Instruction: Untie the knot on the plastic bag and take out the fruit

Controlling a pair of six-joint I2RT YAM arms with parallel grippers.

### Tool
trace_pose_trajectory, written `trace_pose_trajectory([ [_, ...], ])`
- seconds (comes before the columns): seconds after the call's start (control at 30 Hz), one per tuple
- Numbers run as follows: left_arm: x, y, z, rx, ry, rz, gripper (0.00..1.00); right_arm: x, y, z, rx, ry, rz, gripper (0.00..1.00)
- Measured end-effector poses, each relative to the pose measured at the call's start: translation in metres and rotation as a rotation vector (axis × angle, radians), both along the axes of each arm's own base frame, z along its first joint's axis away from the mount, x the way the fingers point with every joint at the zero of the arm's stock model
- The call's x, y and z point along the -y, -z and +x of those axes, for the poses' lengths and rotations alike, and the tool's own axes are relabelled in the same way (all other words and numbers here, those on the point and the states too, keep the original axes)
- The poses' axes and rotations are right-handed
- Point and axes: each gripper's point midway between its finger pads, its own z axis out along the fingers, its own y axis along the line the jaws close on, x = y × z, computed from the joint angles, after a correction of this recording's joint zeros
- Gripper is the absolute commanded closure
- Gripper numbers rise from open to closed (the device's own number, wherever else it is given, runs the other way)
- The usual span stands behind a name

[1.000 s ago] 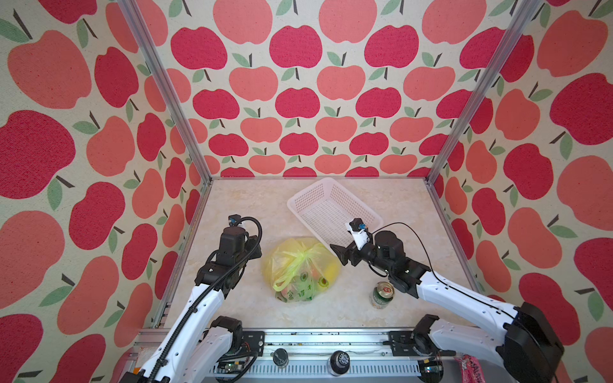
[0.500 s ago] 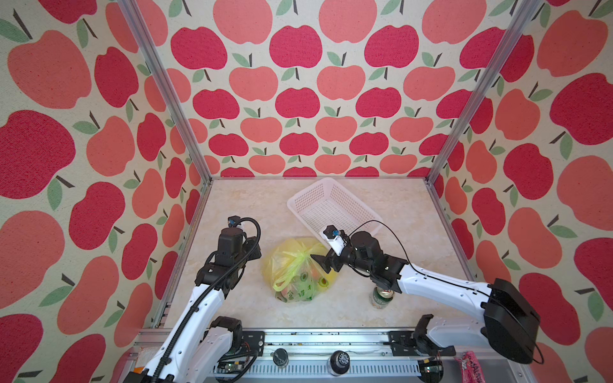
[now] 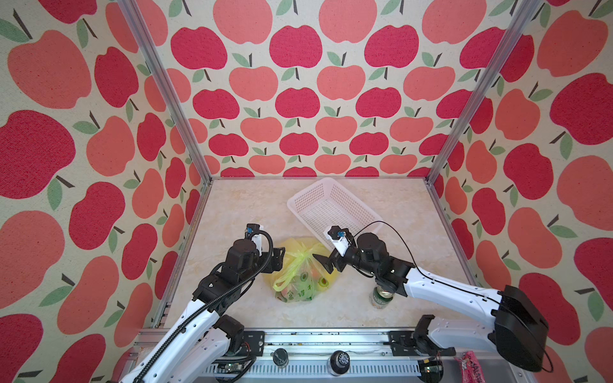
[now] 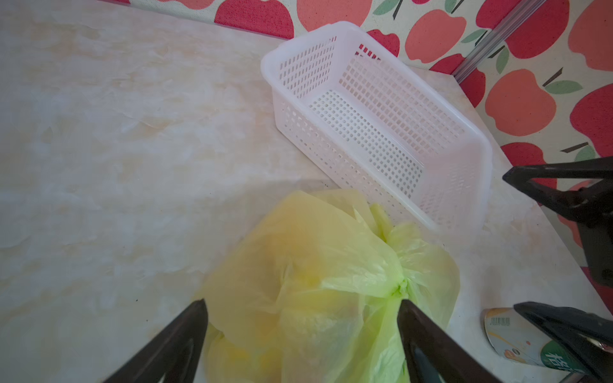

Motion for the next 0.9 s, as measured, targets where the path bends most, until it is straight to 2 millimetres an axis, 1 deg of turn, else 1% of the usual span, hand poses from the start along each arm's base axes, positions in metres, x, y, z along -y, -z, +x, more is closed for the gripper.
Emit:
trace_pose_trajectory([
  [0.1, 0.007, 0.018, 0.002, -0.051, 0.016, 0.045, 0.11, 0.002, -0.002, -0.002, 0.009, -0.002, 0.007, 0.01],
  [0.13, 0.008, 0.022, 0.003, -0.063, 0.020, 0.055, 0.15, 0.003, -0.002, -0.002, 0.010, -0.002, 0.007, 0.01],
  [0.2, 0.010, 0.029, 0.005, -0.079, 0.020, 0.068, 0.30, 0.004, -0.001, -0.003, 0.012, -0.003, 0.006, 0.01],
  [0.37, 0.013, 0.039, 0.010, -0.101, 0.032, 0.100, 0.59, 0.006, 0.002, -0.004, 0.010, -0.003, 0.001, 0.01],
  [0.43, 0.014, 0.042, 0.012, -0.104, 0.037, 0.106, 0.77, 0.006, 0.002, -0.004, 0.010, -0.003, 0.001, 0.01],
  [0.47, 0.015, 0.043, 0.013, -0.106, 0.038, 0.108, 0.84, 0.006, 0.002, -0.004, 0.010, -0.003, 0.000, 0.01],
  [0.57, 0.017, 0.047, 0.016, -0.113, 0.041, 0.115, 1.00, 0.006, 0.002, -0.004, 0.012, -0.004, -0.001, 0.01],
  [0.77, 0.015, 0.055, 0.022, -0.125, 0.033, 0.144, 1.00, 0.006, 0.004, -0.004, 0.015, -0.005, -0.004, 0.01],
  [0.83, 0.009, 0.053, 0.030, -0.122, 0.006, 0.147, 1.00, 0.006, 0.005, -0.004, 0.018, -0.004, -0.004, 0.03],
  [0.9, -0.004, 0.046, 0.044, -0.114, -0.042, 0.148, 1.00, 0.005, 0.008, -0.002, 0.020, 0.001, -0.011, 0.06],
])
